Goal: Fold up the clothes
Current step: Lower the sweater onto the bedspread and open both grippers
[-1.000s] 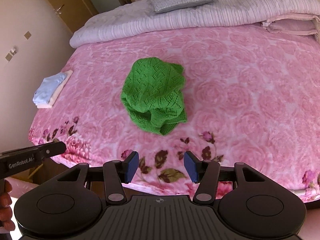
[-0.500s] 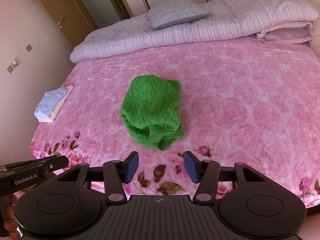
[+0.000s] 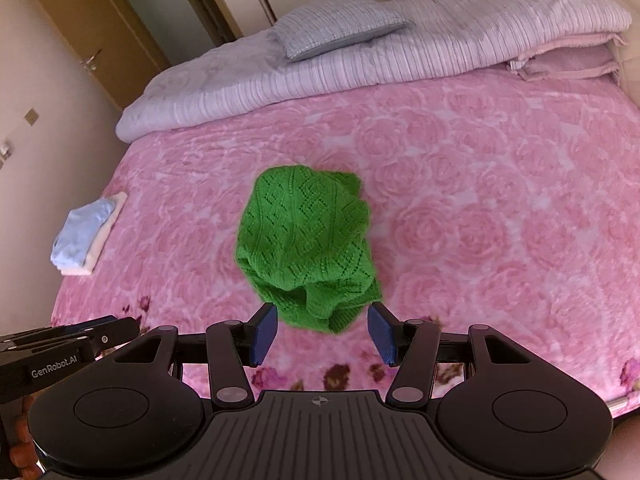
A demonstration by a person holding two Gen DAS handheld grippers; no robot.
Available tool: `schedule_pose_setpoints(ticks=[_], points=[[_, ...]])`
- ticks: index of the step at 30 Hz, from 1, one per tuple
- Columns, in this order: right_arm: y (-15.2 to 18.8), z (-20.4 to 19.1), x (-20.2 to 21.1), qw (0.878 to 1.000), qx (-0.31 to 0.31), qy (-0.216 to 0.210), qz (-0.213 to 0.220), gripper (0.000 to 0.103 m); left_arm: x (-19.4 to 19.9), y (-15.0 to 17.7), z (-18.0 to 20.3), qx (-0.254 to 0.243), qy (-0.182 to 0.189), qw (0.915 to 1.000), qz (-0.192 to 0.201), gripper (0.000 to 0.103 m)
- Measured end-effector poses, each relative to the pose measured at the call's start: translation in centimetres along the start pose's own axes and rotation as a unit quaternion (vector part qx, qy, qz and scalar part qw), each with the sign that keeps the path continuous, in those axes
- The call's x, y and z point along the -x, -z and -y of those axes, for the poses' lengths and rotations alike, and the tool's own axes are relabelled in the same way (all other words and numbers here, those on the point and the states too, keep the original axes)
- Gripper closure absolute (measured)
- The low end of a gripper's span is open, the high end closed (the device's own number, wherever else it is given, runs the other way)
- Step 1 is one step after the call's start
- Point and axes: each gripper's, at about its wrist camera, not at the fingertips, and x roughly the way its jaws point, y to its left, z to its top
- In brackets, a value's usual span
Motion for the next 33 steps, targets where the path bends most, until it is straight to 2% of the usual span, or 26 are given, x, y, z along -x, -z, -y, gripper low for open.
schedule_pose_setpoints(ticks=[7,10,14,20,24,27,33], points=[[0.4,1.9,-2.8,0.996,-0.07,0.043,-0.016,0.049,-3.8,-1.2,-2.0,-0.03,0.022,0.9986,-0.036,0.08],[1.2,3.4,-3.7,0.993,-0.099,0.056,-0.026,0.049,-5.8,-0.9,-1.9,-0.048,0.029,0.9967,-0.059,0.076],[2.7,5.1,-4.8,0.988,-0.128,0.07,-0.046,0.049,-8.6,-0.4,-0.8,-0.066,0.036,0.993,-0.092,0.075],[3.4,7.9,-6.3,0.982,-0.145,0.098,-0.067,0.049,-11.8,0.4,2.3,-0.091,0.051,0.989,-0.105,0.073],[2.4,10.2,-7.2,0.983,-0.141,0.098,-0.067,0.049,-13.8,0.4,4.9,-0.096,0.057,0.9887,-0.1,0.072],[0.4,12.6,-8.5,0.983,-0.127,0.099,-0.083,0.049,-15.1,0.3,6.5,-0.075,0.051,0.9905,-0.104,0.071],[-3.6,16.6,-10.2,0.987,-0.086,0.104,-0.087,0.049,-19.0,-0.7,9.3,-0.036,0.047,0.9928,-0.104,0.069]])
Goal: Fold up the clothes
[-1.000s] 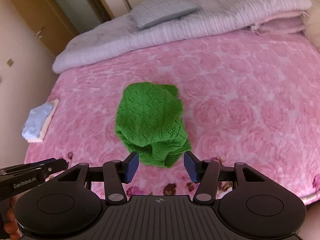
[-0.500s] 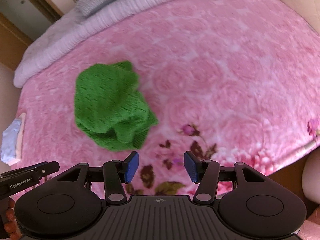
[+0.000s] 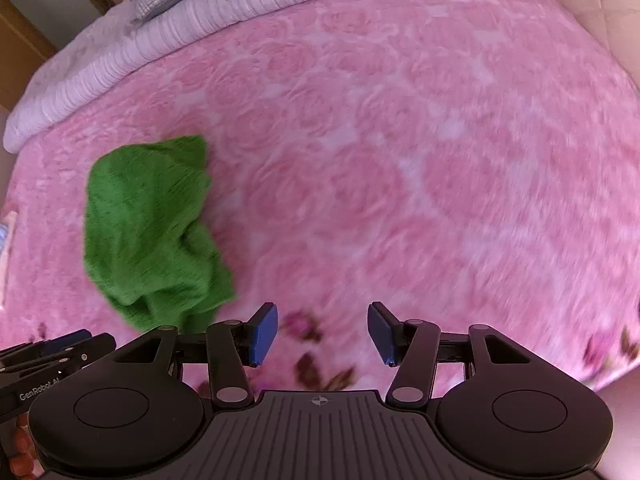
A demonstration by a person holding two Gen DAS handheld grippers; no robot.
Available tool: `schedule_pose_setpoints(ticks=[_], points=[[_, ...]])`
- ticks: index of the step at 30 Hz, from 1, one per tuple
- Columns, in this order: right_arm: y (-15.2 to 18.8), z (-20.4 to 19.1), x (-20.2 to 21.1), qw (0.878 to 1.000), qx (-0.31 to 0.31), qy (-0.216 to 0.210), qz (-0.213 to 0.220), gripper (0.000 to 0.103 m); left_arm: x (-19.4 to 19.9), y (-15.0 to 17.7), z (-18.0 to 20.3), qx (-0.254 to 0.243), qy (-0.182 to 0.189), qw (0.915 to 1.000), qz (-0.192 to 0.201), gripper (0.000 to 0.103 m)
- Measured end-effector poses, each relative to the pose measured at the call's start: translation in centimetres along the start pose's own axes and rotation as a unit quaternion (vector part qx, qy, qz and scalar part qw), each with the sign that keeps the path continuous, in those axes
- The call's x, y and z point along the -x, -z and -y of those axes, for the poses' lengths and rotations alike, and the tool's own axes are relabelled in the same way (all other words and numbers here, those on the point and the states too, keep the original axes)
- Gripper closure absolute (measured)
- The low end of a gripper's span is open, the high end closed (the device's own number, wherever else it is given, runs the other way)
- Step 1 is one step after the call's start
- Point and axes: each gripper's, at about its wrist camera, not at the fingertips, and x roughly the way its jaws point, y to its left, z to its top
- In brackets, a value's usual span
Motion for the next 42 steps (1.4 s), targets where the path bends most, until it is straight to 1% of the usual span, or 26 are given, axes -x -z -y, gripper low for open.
schedule_pose_setpoints(ticks=[5,9,11,12,13,14,15,16,17,18,20,22,23,24,26,27,29,30,32,33,34,36,37,39,42], points=[[-2.0,1.7,-1.7,1.0,0.004,-0.003,-0.019,0.049,-3.8,-2.5,1.5,0.026,-0.005,0.9997,0.003,0.069],[-3.0,2.5,-3.2,0.999,0.006,-0.005,-0.037,0.049,-6.5,-4.7,2.4,0.02,-0.017,0.9996,0.006,0.068],[-3.5,2.9,-3.9,0.999,0.006,-0.007,-0.046,0.049,-8.2,-5.6,3.0,0.01,-0.033,0.9994,-0.002,0.066],[-3.7,2.9,-4.1,0.999,0.007,-0.007,-0.049,0.049,-9.1,-5.8,3.1,0.004,-0.047,0.9989,-0.007,0.067],[-3.9,2.9,-4.3,0.999,0.007,-0.008,-0.051,0.049,-9.5,-5.9,2.9,0.0,-0.052,0.9986,-0.008,0.067],[-4.2,2.8,-4.5,0.999,0.008,-0.009,-0.053,0.049,-9.9,-5.9,2.7,-0.005,-0.056,0.9983,-0.01,0.069],[-4.4,2.7,-4.6,0.998,0.009,-0.01,-0.054,0.049,-10.3,-5.9,2.5,-0.009,-0.061,0.998,-0.011,0.084],[-4.6,2.7,-4.7,0.998,0.01,-0.01,-0.055,0.049,-10.6,-5.9,2.2,-0.013,-0.065,0.9977,-0.012,0.092],[-4.8,2.6,-4.8,0.998,0.012,-0.011,-0.055,0.049,-11.0,-5.9,2.0,-0.018,-0.07,0.9973,-0.013,0.094],[-5.0,2.4,-4.8,0.998,0.012,-0.012,-0.055,0.049,-10.6,-6.0,1.5,-0.012,-0.062,0.9979,-0.009,0.096],[-5.3,2.0,-4.8,0.998,0.013,-0.015,-0.055,0.049,-8.6,-6.1,0.2,0.003,-0.053,0.9985,0.011,0.097],[-5.6,1.6,-4.9,0.998,0.014,-0.018,-0.055,0.049,-5.2,-6.5,-1.7,0.021,-0.047,0.9978,0.042,0.097],[-5.7,1.2,-4.8,0.998,0.016,-0.021,-0.055,0.049,-2.9,-6.7,-3.2,0.035,-0.048,0.9962,0.064,0.098],[-5.8,0.9,-4.8,0.998,0.017,-0.023,-0.055,0.049,-0.7,-7.0,-4.7,0.05,-0.05,0.9938,0.086,0.098],[-5.8,-0.3,-4.7,0.998,0.024,-0.027,-0.054,0.049,4.2,-7.2,-9.0,0.081,-0.087,0.983,0.14,0.098],[-5.9,-0.9,-4.6,0.998,0.027,-0.029,-0.053,0.049,6.1,-7.3,-11.2,0.096,-0.115,0.9759,0.159,0.098],[-5.8,-2.4,-4.5,0.997,0.036,-0.034,-0.052,0.049,9.0,-6.9,-16.7,0.139,-0.175,0.9583,0.178,0.097],[-5.6,-3.3,-4.5,0.997,0.042,-0.036,-0.051,0.049,10.0,-6.5,-20.2,0.166,-0.207,0.9482,0.175,0.097],[-5.2,-5.0,-4.4,0.996,0.055,-0.041,-0.049,0.049,10.6,-5.0,-26.9,0.227,-0.25,0.9298,0.146,0.096],[-4.9,-5.9,-4.4,0.996,0.059,-0.042,-0.048,0.049,10.6,-4.3,-29.6,0.249,-0.259,0.9246,0.127,0.096],[-4.5,-6.9,-4.4,0.996,0.062,-0.043,-0.047,0.049,10.4,-3.6,-31.7,0.261,-0.265,0.922,0.107,0.095],[-3.7,-8.7,-4.4,0.996,0.067,-0.042,-0.046,0.049,9.7,-1.9,-34.3,0.271,-0.276,0.9198,0.065,0.096],[-3.3,-9.5,-4.5,0.996,0.064,-0.04,-0.044,0.049,9.4,-1.1,-34.9,0.267,-0.272,0.923,0.054,0.096],[-2.3,-11.3,-4.8,0.997,0.051,-0.032,-0.046,0.049,8.7,0.3,-35.3,0.241,-0.24,0.9396,0.039,0.093],[-0.8,-14.2,-5.3,0.998,0.037,-0.028,-0.05,0.049,7.8,1.7,-35.8,0.194,-0.201,0.9599,0.02,0.09]])
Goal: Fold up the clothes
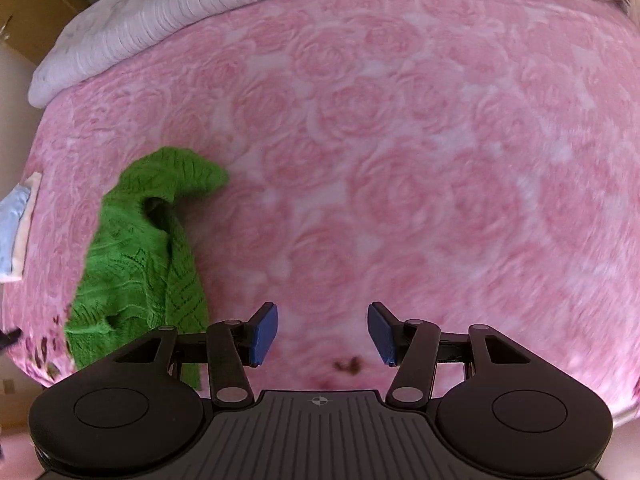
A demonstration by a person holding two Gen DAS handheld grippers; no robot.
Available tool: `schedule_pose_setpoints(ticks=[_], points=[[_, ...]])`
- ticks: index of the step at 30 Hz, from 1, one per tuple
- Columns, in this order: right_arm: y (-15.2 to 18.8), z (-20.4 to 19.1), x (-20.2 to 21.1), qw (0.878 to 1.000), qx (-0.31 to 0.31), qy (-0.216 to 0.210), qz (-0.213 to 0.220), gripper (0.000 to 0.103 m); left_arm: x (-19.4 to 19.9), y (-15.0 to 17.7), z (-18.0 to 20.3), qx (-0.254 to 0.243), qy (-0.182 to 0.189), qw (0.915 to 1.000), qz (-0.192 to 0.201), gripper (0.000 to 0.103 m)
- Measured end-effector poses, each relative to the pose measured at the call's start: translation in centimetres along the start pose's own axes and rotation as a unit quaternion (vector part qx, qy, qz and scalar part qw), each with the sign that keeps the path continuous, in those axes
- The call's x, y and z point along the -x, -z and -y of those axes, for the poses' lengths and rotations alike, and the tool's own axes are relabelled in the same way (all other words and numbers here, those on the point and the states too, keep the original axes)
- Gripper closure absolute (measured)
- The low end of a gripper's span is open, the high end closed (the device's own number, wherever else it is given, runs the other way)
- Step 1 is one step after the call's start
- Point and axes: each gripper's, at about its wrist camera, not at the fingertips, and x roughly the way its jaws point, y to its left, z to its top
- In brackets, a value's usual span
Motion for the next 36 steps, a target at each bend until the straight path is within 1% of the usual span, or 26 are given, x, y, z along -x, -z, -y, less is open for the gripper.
schedule_pose_setpoints(ticks=[2,4,6,9,11,14,16,20,23,26,28,30,32,36], points=[[0.9,-2.0,-0.4,1.0,-0.002,0.003,0.001,0.049,-0.3,0.8,0.0,-0.028,0.024,0.9993,-0.01,0.09],[1.7,-3.5,-1.0,1.0,-0.009,0.009,0.002,0.049,-0.1,1.6,-0.4,-0.06,0.058,0.9964,-0.014,0.09],[2.7,-5.0,-1.8,1.0,-0.019,0.012,-0.001,0.049,-0.5,2.2,-0.9,-0.091,0.093,0.9914,-0.016,0.09],[4.5,-6.9,-3.1,0.999,-0.033,0.006,-0.008,0.049,-1.4,3.6,-1.3,-0.129,0.124,0.9835,-0.026,0.088],[5.7,-7.7,-3.8,0.999,-0.042,0.0,-0.019,0.049,-2.2,4.6,-1.7,-0.136,0.133,0.9808,-0.041,0.088],[7.3,-8.4,-4.7,0.998,-0.055,-0.004,-0.041,0.049,-3.1,6.0,-2.1,-0.134,0.148,0.9781,-0.061,0.088],[7.8,-8.6,-4.9,0.997,-0.057,0.001,-0.048,0.049,-3.1,6.5,-1.8,-0.147,0.149,0.9759,-0.062,0.087],[7.9,-8.2,-5.2,0.997,-0.057,0.013,-0.045,0.049,-3.1,7.1,-0.7,-0.187,0.151,0.9694,-0.052,0.086],[7.8,-7.6,-5.6,0.997,-0.06,0.021,-0.043,0.049,-3.0,7.1,0.3,-0.197,0.156,0.9665,-0.05,0.086],[7.2,-7.2,-5.8,0.998,-0.055,0.019,-0.038,0.049,-2.5,7.1,1.7,-0.205,0.164,0.9639,-0.043,0.086],[6.5,-6.9,-5.8,0.998,-0.046,0.014,-0.036,0.049,-2.3,7.1,3.1,-0.22,0.164,0.9611,-0.033,0.085],[5.7,-6.6,-5.9,0.999,-0.034,0.012,-0.034,0.049,-2.0,7.3,4.9,-0.235,0.162,0.9581,-0.021,0.081],[4.7,-6.1,-6.0,0.999,-0.023,0.008,-0.036,0.049,-1.8,7.6,6.8,-0.248,0.161,0.9554,-0.011,0.081],[2.8,-5.0,-5.7,0.999,0.013,-0.008,-0.033,0.049,-1.8,8.1,10.5,-0.25,0.166,0.9538,-0.007,0.08]])
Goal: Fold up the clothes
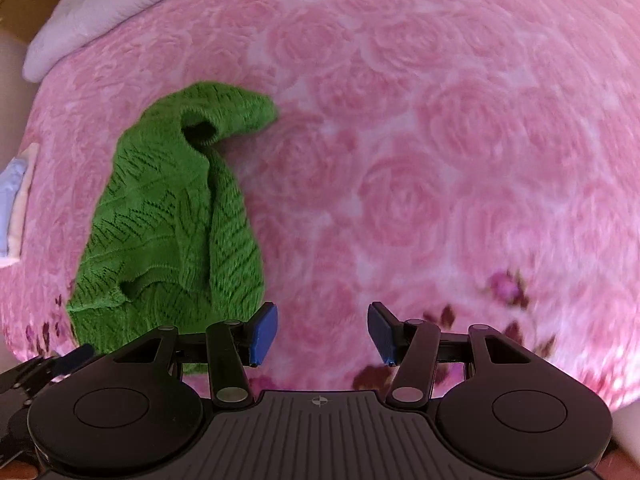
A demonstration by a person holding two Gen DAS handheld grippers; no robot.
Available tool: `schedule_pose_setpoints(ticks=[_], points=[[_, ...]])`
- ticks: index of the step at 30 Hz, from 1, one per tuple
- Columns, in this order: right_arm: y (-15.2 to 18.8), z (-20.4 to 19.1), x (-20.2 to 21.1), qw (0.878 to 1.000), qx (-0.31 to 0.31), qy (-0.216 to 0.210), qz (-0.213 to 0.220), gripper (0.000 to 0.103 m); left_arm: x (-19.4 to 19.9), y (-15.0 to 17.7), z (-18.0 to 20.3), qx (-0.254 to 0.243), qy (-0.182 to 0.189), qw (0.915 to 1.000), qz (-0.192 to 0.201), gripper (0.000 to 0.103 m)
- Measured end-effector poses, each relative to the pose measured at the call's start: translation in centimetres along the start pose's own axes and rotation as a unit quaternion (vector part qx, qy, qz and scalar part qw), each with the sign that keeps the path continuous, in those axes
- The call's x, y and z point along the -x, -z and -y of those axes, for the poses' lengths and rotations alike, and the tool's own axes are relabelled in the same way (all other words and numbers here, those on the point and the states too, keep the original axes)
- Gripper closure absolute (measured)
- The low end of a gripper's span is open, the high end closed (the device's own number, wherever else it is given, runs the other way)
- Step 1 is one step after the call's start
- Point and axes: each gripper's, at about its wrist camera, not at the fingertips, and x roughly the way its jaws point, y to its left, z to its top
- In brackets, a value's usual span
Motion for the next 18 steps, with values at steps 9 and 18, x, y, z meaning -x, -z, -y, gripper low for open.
schedule_pose_setpoints(ticks=[9,18], points=[[-2.7,1.4,0.8,0.992,0.106,-0.066,0.008,0.049,-2.2,-2.8,5.1,-0.037,-0.01,0.9991,0.017,0.075],[-7.2,3.8,1.2,0.99,0.124,-0.046,0.038,0.049,-6.4,-5.6,8.1,-0.106,-0.026,0.9933,0.037,0.068]])
